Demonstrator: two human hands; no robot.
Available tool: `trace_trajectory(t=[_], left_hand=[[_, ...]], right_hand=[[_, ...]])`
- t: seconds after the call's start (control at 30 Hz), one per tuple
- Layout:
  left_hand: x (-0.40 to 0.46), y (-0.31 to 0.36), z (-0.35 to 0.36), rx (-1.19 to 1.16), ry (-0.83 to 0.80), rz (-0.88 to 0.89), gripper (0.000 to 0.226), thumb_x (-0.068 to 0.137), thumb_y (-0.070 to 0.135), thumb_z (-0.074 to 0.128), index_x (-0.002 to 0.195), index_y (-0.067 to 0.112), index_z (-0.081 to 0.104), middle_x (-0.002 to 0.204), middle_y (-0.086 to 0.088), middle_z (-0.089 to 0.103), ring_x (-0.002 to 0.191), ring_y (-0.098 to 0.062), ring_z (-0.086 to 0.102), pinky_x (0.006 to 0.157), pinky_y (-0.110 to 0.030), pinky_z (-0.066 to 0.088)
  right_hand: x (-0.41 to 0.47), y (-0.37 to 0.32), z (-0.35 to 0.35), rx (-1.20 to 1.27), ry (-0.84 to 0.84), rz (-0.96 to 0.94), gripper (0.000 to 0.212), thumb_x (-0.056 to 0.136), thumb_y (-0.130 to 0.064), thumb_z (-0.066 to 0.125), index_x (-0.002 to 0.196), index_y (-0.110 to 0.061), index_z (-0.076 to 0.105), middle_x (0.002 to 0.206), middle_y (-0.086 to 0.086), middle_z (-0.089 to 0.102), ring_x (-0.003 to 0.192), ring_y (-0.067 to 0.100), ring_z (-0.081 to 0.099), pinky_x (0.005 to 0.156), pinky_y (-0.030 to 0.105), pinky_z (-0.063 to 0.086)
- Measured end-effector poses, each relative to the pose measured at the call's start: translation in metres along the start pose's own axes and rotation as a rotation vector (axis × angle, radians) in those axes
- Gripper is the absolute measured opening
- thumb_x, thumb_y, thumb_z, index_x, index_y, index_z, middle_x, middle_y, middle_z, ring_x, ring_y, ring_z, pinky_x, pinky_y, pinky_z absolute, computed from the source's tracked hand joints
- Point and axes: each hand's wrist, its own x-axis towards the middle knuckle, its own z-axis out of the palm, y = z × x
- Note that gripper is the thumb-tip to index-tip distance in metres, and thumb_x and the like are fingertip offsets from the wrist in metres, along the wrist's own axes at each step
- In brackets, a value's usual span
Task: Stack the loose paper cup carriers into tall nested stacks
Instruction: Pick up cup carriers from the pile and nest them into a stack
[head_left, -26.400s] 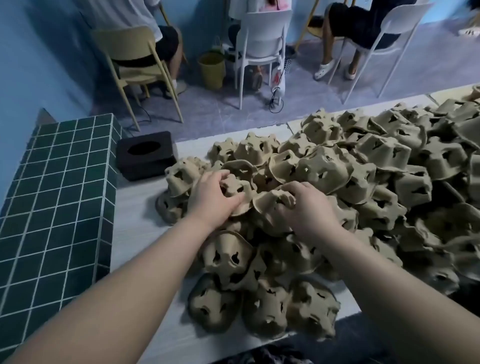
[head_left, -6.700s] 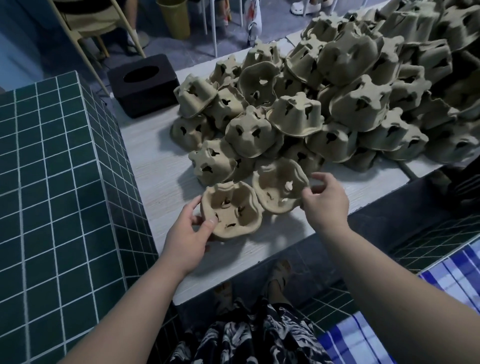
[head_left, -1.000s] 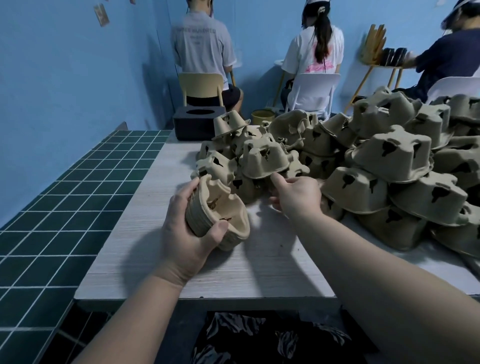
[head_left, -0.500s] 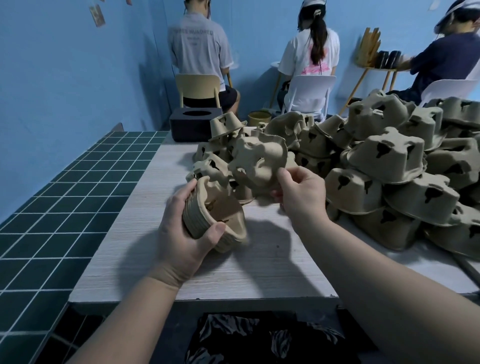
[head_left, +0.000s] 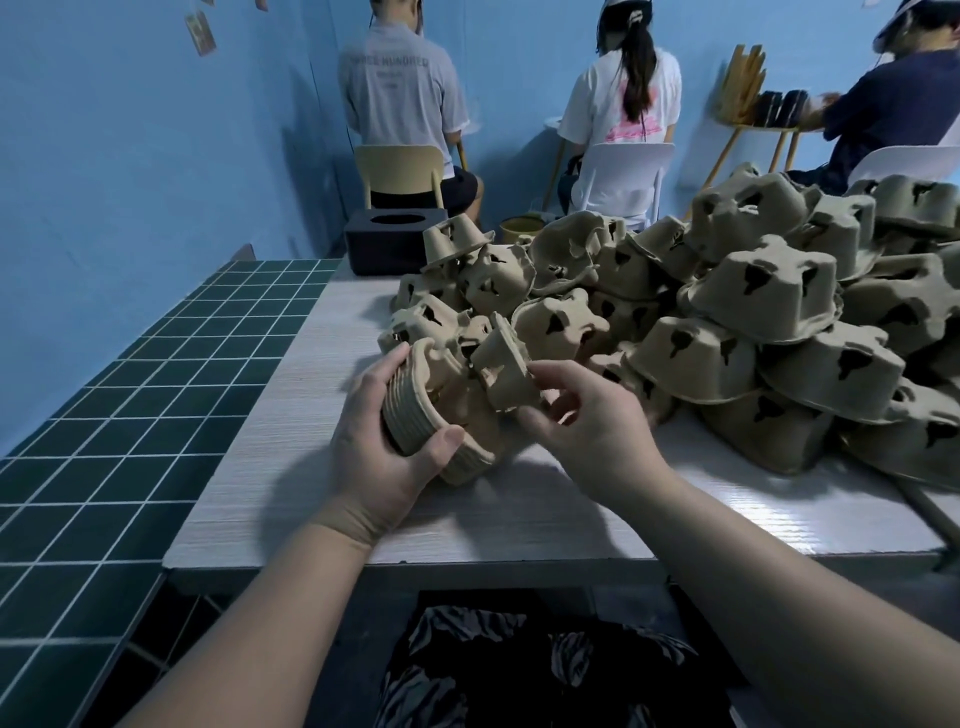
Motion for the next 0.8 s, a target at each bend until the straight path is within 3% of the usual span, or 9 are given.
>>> trace_trajectory(t=[0.1, 0.2, 0.27, 0.37, 0.47, 0.53, 0.73, 0.8], left_hand=[[0.0, 0.001, 0.0, 0.017, 0.014, 0.016, 0.074, 0.067, 0.059, 0.068, 0.134, 0.041, 0.041, 0.134, 0.01, 0.051, 0.127, -0.013, 0.05, 0.108, -0.044, 0.042], [0.0, 0.001, 0.001, 0.02, 0.011, 0.013, 0.076, 0.067, 0.06, 0.068, 0.135, 0.04, 0.04, 0.134, 0.007, 0.05, 0.127, -0.013, 0.05, 0.108, -0.044, 0.042], [0.0, 0.0, 0.001, 0.017, 0.006, 0.005, 0.078, 0.067, 0.061, 0.069, 0.135, 0.039, 0.04, 0.134, 0.01, 0.049, 0.127, -0.011, 0.049, 0.108, -0.04, 0.042], [0.0, -0.002, 0.001, 0.025, -0.003, -0.001, 0.082, 0.065, 0.065, 0.069, 0.138, 0.037, 0.041, 0.136, 0.006, 0.05, 0.127, -0.012, 0.049, 0.107, -0.037, 0.041], [0.0, 0.0, 0.0, 0.058, -0.01, 0.006, 0.09, 0.062, 0.077, 0.065, 0.138, 0.035, 0.04, 0.135, 0.006, 0.05, 0.126, -0.008, 0.049, 0.103, -0.026, 0.039], [0.0, 0.002, 0.0, 0.066, -0.014, 0.004, 0.09, 0.061, 0.079, 0.063, 0.138, 0.036, 0.04, 0.134, 0.007, 0.049, 0.124, -0.007, 0.049, 0.101, -0.023, 0.038], [0.001, 0.002, 0.001, 0.094, 0.006, 0.015, 0.082, 0.064, 0.067, 0.064, 0.136, 0.035, 0.04, 0.133, 0.002, 0.05, 0.124, -0.015, 0.05, 0.104, -0.033, 0.04], [0.001, 0.003, 0.001, 0.102, 0.013, 0.014, 0.082, 0.064, 0.067, 0.064, 0.136, 0.034, 0.04, 0.132, 0.002, 0.05, 0.124, -0.016, 0.05, 0.105, -0.035, 0.04]], right_hand=[[-0.001, 0.005, 0.001, -0.189, -0.087, 0.011, 0.036, 0.081, -0.016, 0.066, 0.115, -0.026, 0.065, 0.099, -0.004, 0.066, 0.087, 0.011, 0.057, 0.072, 0.016, 0.035], [0.001, 0.008, 0.003, -0.304, -0.018, -0.006, 0.023, 0.085, -0.014, 0.062, 0.106, -0.019, 0.069, 0.094, 0.003, 0.068, 0.088, 0.021, 0.059, 0.073, 0.027, 0.039], [0.001, 0.009, 0.005, -0.24, 0.122, -0.081, 0.017, 0.086, -0.015, 0.064, 0.1, -0.017, 0.071, 0.082, -0.002, 0.068, 0.075, 0.015, 0.058, 0.07, 0.027, 0.042], [-0.001, 0.006, 0.008, -0.12, 0.254, -0.214, 0.013, 0.085, -0.017, 0.067, 0.097, -0.02, 0.073, 0.068, -0.023, 0.057, 0.062, -0.003, 0.05, 0.061, 0.012, 0.037], [-0.004, 0.002, 0.012, -0.061, 0.283, -0.325, 0.019, 0.083, -0.022, 0.066, 0.099, -0.017, 0.074, 0.074, -0.017, 0.063, 0.059, -0.013, 0.047, 0.061, 0.008, 0.035], [-0.008, -0.001, 0.015, -0.017, 0.257, -0.368, 0.02, 0.082, -0.023, 0.066, 0.099, -0.016, 0.074, 0.075, -0.016, 0.062, 0.059, -0.012, 0.048, 0.063, 0.006, 0.037], [-0.015, -0.006, 0.016, 0.016, 0.057, -0.377, 0.025, 0.081, -0.017, 0.069, 0.106, -0.019, 0.073, 0.085, -0.015, 0.068, 0.062, -0.006, 0.053, 0.065, 0.004, 0.036], [-0.016, -0.004, 0.014, -0.02, 0.008, -0.32, 0.032, 0.082, -0.012, 0.07, 0.113, -0.022, 0.07, 0.084, -0.022, 0.065, 0.063, -0.004, 0.053, 0.066, 0.005, 0.035]])
